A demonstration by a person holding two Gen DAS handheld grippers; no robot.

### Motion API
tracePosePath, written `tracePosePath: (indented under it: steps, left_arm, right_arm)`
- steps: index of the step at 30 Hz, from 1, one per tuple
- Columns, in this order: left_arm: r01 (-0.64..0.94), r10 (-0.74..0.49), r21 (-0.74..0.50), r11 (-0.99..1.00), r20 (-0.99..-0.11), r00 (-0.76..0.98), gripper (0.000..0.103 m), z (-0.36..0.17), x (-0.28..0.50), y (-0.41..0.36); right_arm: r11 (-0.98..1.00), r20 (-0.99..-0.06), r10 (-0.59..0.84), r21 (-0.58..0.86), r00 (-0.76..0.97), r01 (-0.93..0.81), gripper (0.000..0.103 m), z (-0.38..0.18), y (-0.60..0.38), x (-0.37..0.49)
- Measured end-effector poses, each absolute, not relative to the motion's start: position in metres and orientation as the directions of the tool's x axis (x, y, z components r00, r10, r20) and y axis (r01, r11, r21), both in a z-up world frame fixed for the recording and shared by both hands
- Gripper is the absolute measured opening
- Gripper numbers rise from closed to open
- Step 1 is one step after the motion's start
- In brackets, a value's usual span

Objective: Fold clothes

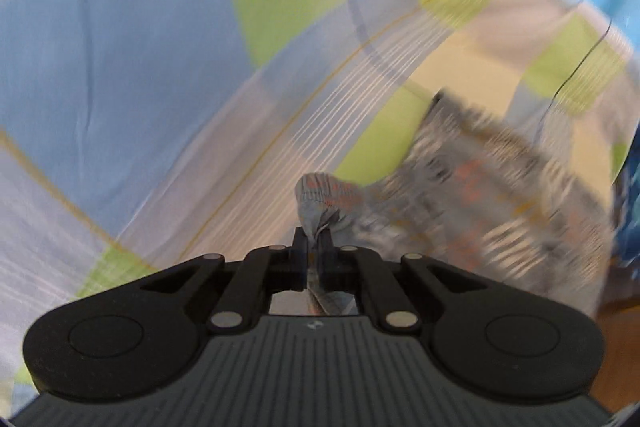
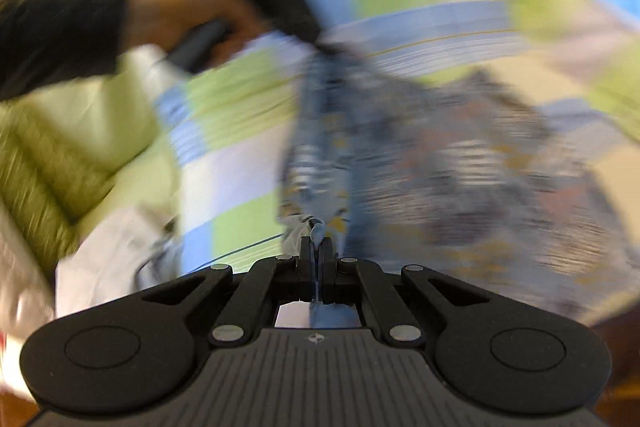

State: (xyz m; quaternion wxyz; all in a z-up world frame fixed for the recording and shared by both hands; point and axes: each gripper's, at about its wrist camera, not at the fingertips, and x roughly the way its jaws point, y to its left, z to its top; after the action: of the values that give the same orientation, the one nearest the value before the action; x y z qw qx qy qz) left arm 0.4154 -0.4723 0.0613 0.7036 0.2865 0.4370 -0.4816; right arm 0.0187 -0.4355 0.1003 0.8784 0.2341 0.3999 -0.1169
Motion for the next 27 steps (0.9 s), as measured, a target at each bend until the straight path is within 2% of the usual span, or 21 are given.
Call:
tracePosePath:
  steps: [4,8,14,21,24,25,27]
  left_arm:
    - [0.901,-0.440,-0.090,0.425,-0.890,0.118,0.002,0.069,0.379,-0.523]
    - [0.854,-0.422,-0.149,0.498,-0.902,0.088,0.003,0.047,0.343,-0.582]
    - [0.846,-0.385,-0.114,0.521,-0.916,0.114,0.002,-0.002,0.303,-0.665]
    - [0.883,-0.356,-0.036,0.467,-0.923,0.150,0.002,-0.035,0.298,-0.706]
    - [0.946,-0.373,0.000,0.325,-0.919,0.128,0.010,-0.034,0.304,-0.701]
    - [0.961,-0.378,0.012,0.276,-0.918,0.121,0.017,-0.034,0.306,-0.700]
    - [0.984,-0.387,0.037,0.176,-0.916,0.104,0.021,-0.034,0.310,-0.697]
  right_arm:
    - [0.777,-0.780,-0.116,0.314,0.615,0.546,0.000,0.102,-0.515,-0.033]
    - [0.658,-0.807,-0.130,0.364,0.576,0.659,0.000,0.069,-0.596,-0.070]
    - [0.553,-0.845,-0.090,0.397,0.526,0.732,0.000,0.000,-0.676,-0.099]
    - [0.512,-0.855,-0.045,0.425,0.517,0.747,0.000,-0.050,-0.722,-0.100]
    - [0.486,-0.871,0.015,0.435,0.491,0.758,0.000,-0.068,-0.731,-0.098]
    - [0.488,-0.872,0.024,0.438,0.489,0.755,0.000,-0.070,-0.732,-0.098]
    - [0.493,-0.871,0.035,0.442,0.490,0.749,0.001,-0.072,-0.730,-0.100]
